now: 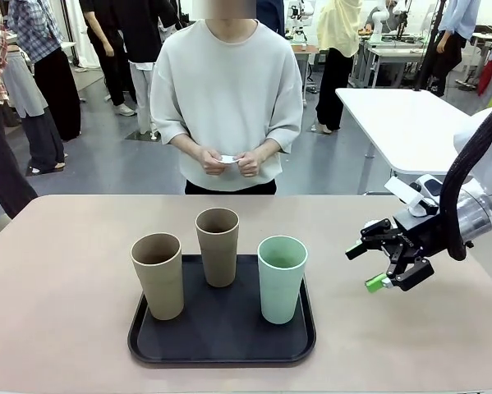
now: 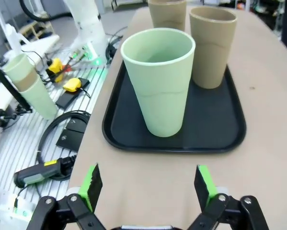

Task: Place coasters on the table and set cups on them.
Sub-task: Pick up one Reusable plastic cup and place it on a coaster set by the human.

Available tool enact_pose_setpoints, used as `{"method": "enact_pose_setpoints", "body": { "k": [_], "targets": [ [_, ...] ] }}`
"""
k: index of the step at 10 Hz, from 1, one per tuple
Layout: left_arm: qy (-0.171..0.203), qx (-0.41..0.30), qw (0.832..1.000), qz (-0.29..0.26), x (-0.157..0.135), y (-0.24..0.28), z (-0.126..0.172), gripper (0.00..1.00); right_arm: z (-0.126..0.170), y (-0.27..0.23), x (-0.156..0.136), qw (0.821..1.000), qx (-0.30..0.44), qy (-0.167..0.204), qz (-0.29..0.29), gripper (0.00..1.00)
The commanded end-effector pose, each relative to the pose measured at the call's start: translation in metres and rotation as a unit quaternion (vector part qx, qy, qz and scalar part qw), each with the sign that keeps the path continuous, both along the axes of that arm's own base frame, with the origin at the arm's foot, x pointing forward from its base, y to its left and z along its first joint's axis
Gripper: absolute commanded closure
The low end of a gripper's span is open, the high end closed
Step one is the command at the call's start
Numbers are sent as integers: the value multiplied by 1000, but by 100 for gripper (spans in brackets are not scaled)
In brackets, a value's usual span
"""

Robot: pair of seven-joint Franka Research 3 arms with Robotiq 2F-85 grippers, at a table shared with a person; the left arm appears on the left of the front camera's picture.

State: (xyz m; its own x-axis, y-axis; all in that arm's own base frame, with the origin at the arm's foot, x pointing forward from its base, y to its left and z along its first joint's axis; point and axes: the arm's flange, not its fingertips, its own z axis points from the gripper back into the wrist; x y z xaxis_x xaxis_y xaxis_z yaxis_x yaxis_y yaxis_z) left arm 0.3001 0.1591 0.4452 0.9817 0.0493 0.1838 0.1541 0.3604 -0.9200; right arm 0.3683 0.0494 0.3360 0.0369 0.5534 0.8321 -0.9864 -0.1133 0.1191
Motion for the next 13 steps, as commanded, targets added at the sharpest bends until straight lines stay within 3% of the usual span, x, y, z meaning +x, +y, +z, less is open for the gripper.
{"method": "enact_pose_setpoints", "body": {
  "k": [1,3,4,5,7,13],
  "targets": [
    [-8,-5,1000,-1,0,1,1,0,0,3,-1,1000,1,1,6,0],
    [-8,-5,1000,-1,0,1,1,0,0,1,0,1000,-1,0,1,0],
    [-8,-5,1000,-1,0,1,1,0,0,8,4,994,100,-29,39,0],
    [-8,-5,1000,-1,0,1,1,0,-10,14,10,986,147,-41,70,0],
    [-8,-5,1000,-1,0,1,1,0,-30,19,22,977,195,-57,70,0],
    [-8,-5,1000,-1,0,1,1,0,-73,38,39,969,233,-32,82,0]
  ]
}}
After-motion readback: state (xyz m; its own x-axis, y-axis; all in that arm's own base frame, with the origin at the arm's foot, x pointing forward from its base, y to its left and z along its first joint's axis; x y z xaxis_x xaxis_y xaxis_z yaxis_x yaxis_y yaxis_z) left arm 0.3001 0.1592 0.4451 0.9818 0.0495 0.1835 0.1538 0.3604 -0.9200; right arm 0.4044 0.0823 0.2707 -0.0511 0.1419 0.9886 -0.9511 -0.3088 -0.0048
